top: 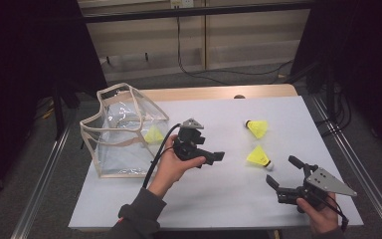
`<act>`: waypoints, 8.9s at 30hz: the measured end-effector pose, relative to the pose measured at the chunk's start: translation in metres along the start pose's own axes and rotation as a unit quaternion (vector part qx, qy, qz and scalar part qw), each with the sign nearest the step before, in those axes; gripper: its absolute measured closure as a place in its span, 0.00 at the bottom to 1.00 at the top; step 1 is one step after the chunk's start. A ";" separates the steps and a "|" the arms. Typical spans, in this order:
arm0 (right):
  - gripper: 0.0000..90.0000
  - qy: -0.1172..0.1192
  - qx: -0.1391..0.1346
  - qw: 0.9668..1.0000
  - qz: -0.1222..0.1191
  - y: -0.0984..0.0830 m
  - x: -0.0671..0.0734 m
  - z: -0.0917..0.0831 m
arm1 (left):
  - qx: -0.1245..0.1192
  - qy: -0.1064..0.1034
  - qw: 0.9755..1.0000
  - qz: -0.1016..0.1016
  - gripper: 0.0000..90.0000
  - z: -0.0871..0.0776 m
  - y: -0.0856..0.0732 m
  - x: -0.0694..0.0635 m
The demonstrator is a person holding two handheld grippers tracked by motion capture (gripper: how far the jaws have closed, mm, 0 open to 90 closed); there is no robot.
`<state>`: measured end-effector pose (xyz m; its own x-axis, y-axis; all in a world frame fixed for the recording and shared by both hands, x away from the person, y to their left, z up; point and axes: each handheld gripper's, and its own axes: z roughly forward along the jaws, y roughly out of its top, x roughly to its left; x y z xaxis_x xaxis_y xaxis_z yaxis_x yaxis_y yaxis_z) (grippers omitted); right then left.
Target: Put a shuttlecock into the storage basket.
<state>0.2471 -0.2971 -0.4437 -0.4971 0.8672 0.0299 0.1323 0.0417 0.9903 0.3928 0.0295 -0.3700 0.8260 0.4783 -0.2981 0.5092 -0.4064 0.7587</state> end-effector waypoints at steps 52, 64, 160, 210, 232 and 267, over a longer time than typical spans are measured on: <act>0.02 -0.007 0.002 1.000 -0.002 -0.001 -0.001 -0.003 | 0.023 -0.015 0.999 0.028 0.10 0.059 -0.017 -0.014; 0.02 -0.006 0.002 1.000 -0.003 -0.001 -0.001 -0.003 | 0.027 -0.016 0.999 0.034 0.10 0.070 -0.016 -0.016; 0.02 -0.012 0.005 1.000 -0.001 -0.002 -0.004 -0.007 | 0.042 -0.084 0.992 0.082 0.74 0.153 -0.005 -0.035; 0.02 -0.013 0.002 1.000 -0.001 -0.001 -0.004 -0.008 | 0.045 -0.067 0.995 0.053 0.94 0.095 -0.002 -0.025; 0.02 -0.013 0.003 1.000 -0.001 -0.001 -0.003 -0.007 | 0.033 -0.047 0.998 0.038 0.95 0.063 0.005 -0.015; 0.02 -0.014 0.003 1.000 -0.004 -0.001 -0.002 -0.008 | 0.024 0.004 1.000 0.016 0.95 0.005 0.031 -0.002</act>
<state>0.2417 -0.3028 -0.4433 -0.4740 0.8803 0.0184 0.1329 0.0509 0.9898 0.4084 0.0122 -0.3488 0.8401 0.4712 -0.2687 0.4934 -0.4582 0.7393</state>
